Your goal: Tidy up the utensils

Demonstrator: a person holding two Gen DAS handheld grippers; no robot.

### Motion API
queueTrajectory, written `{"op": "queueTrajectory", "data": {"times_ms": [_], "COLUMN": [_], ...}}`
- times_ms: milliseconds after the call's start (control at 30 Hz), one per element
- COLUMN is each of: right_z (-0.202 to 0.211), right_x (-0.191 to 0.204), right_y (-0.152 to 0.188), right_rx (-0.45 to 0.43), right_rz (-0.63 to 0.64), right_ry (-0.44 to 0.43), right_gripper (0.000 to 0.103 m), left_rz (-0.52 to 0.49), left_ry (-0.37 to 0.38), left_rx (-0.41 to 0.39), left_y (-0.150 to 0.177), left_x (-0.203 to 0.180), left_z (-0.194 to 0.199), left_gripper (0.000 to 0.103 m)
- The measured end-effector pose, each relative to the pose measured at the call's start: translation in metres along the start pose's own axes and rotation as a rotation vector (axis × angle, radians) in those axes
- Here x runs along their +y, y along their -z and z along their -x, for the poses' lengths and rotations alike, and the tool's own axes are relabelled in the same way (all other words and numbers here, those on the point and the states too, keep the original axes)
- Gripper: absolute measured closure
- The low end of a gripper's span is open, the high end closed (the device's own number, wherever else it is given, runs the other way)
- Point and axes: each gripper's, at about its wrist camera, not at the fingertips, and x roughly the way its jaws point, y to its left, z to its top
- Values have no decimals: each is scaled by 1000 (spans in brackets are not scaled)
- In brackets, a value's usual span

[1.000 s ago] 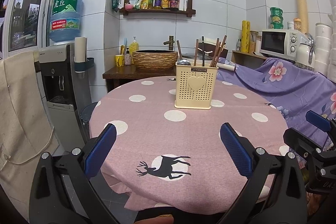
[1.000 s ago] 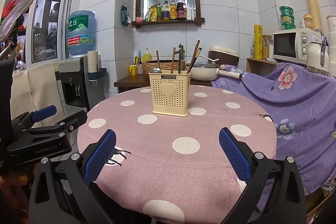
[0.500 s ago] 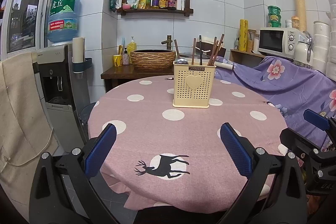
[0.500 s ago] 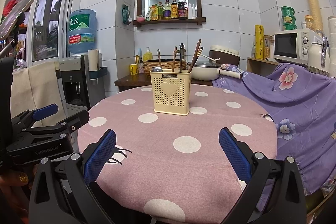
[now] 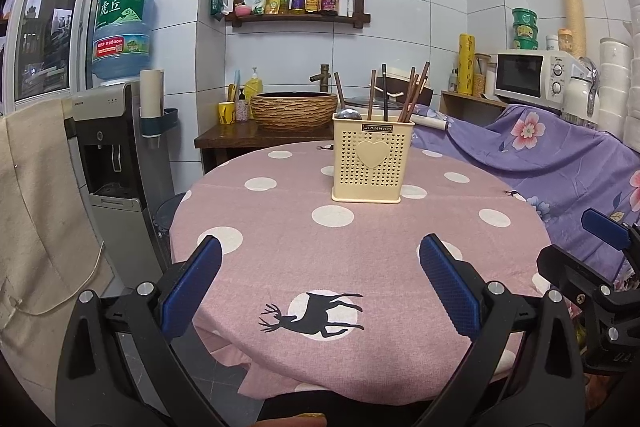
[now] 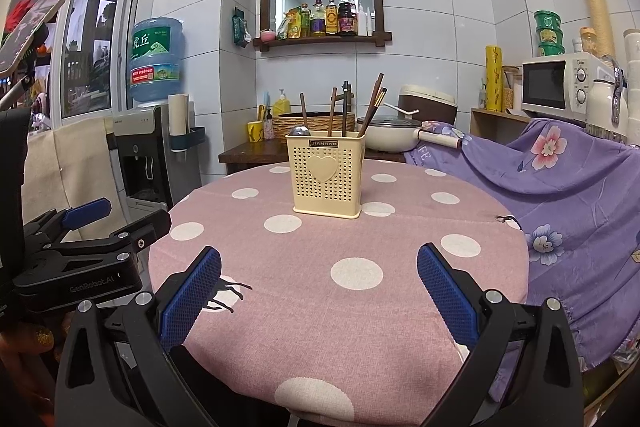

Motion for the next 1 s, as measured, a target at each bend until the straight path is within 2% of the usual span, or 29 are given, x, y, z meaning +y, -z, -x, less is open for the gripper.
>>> {"op": "queueTrajectory", "data": {"times_ms": [1000], "right_z": [0], "right_x": [2], "right_y": [2], "right_rx": [4], "right_rz": [0], "right_ry": [-4], "right_gripper": [6], "left_rz": [3], "left_ry": [-3], "left_rx": [8], "left_y": [1], "left_x": [1], "left_z": [-2], "left_gripper": [6]}}
